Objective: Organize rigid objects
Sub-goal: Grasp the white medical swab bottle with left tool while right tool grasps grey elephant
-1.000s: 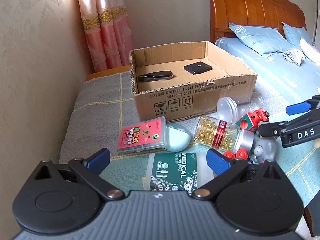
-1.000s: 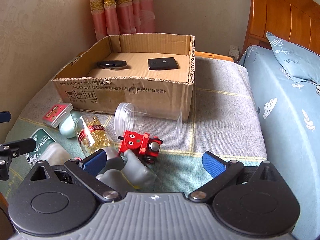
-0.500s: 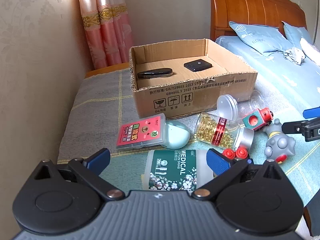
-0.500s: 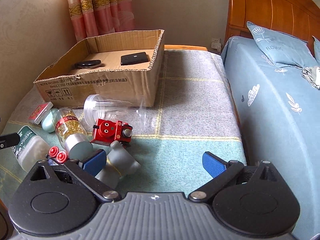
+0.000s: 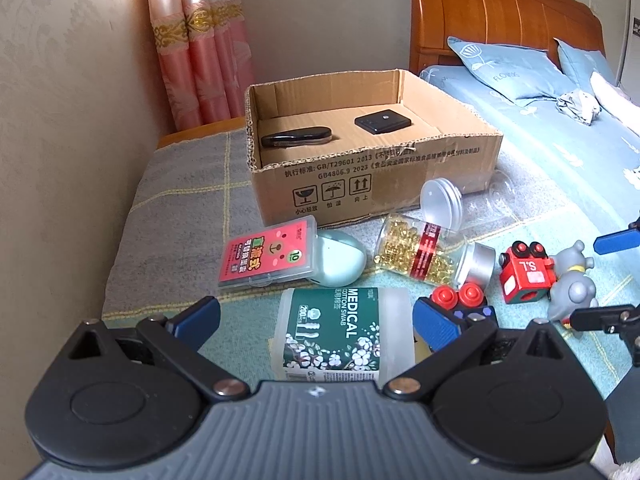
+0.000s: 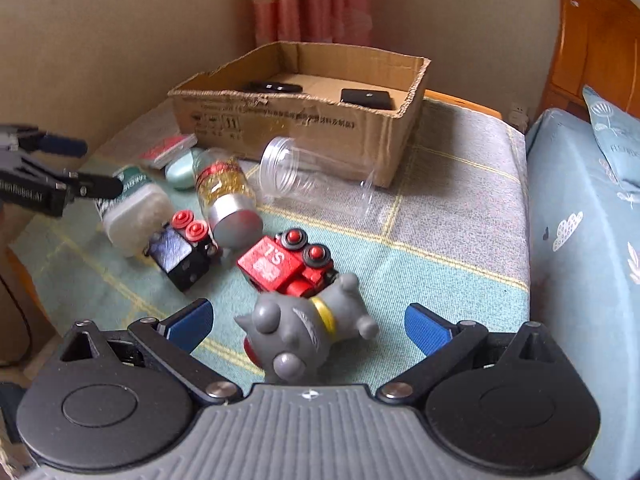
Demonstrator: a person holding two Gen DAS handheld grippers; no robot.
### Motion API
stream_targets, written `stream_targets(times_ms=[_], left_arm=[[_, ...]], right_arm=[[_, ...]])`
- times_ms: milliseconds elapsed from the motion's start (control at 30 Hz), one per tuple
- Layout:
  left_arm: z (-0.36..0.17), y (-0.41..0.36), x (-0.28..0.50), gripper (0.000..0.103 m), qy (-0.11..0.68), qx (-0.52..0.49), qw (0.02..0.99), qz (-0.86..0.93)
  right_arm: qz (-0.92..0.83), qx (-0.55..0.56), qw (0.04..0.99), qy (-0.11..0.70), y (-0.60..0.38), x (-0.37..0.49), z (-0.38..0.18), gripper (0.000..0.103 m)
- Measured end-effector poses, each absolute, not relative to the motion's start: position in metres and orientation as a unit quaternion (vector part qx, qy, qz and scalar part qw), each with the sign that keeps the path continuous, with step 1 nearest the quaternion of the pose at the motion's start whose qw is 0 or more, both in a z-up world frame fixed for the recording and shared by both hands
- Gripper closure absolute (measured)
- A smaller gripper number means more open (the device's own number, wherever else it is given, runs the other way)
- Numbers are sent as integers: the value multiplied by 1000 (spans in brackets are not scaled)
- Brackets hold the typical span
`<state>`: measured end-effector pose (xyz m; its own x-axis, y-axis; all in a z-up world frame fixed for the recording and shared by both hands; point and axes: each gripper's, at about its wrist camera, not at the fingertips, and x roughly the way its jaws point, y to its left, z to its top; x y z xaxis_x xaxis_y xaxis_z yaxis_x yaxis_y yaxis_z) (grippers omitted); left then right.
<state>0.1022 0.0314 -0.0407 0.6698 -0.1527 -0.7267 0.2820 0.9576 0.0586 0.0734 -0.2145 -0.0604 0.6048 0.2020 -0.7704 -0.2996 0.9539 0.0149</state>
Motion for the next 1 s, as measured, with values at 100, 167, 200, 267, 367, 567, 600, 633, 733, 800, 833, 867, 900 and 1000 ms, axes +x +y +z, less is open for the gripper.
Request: stream_targets(times_ms=[100, 167, 200, 267, 367, 567, 600, 633, 733, 800, 833, 867, 900, 1000], left_arm=[[-43, 31, 103, 1, 394, 81, 907, -123], [-45, 31, 103, 1, 397, 80, 906, -126], [-46, 31, 102, 1, 398, 80, 905, -128], [-47, 30, 103, 1, 401, 80, 903, -130], [-50, 29, 103, 1, 405, 84, 901, -133], [-59, 26, 108, 1, 418, 86, 893, -141], [-61, 25, 110, 1, 420, 88, 892, -141], [-63, 25, 111, 1, 423, 89, 891, -141], [-70, 22, 115, 1, 431, 92, 886, -141], [-74, 22, 119, 1, 436, 91, 884, -140], [-77, 21, 121, 1, 439, 91, 883, -138], [-79, 21, 122, 1, 440, 91, 883, -137], [-80, 21, 124, 1, 441, 91, 882, -137], [-84, 22, 128, 1, 446, 86, 880, -137]], right_arm=[[144, -93, 887, 428, -210, 71, -71, 0], [136, -115, 886, 429, -207, 72, -79, 0], [131, -128, 884, 429, -206, 74, -83, 0], [121, -144, 885, 427, -204, 77, -90, 0], [119, -134, 889, 421, -206, 86, -90, 0], [99, -110, 896, 418, -209, 103, -92, 0], [100, -109, 897, 418, -209, 104, -92, 0], [101, -109, 897, 417, -209, 103, -93, 0], [105, -101, 896, 419, -213, 102, -93, 0], [108, -96, 896, 421, -215, 102, -94, 0], [109, -95, 895, 421, -215, 102, -94, 0], [109, -93, 895, 422, -215, 102, -94, 0], [110, -93, 895, 422, -215, 102, -94, 0], [110, -98, 895, 421, -213, 101, -94, 0]])
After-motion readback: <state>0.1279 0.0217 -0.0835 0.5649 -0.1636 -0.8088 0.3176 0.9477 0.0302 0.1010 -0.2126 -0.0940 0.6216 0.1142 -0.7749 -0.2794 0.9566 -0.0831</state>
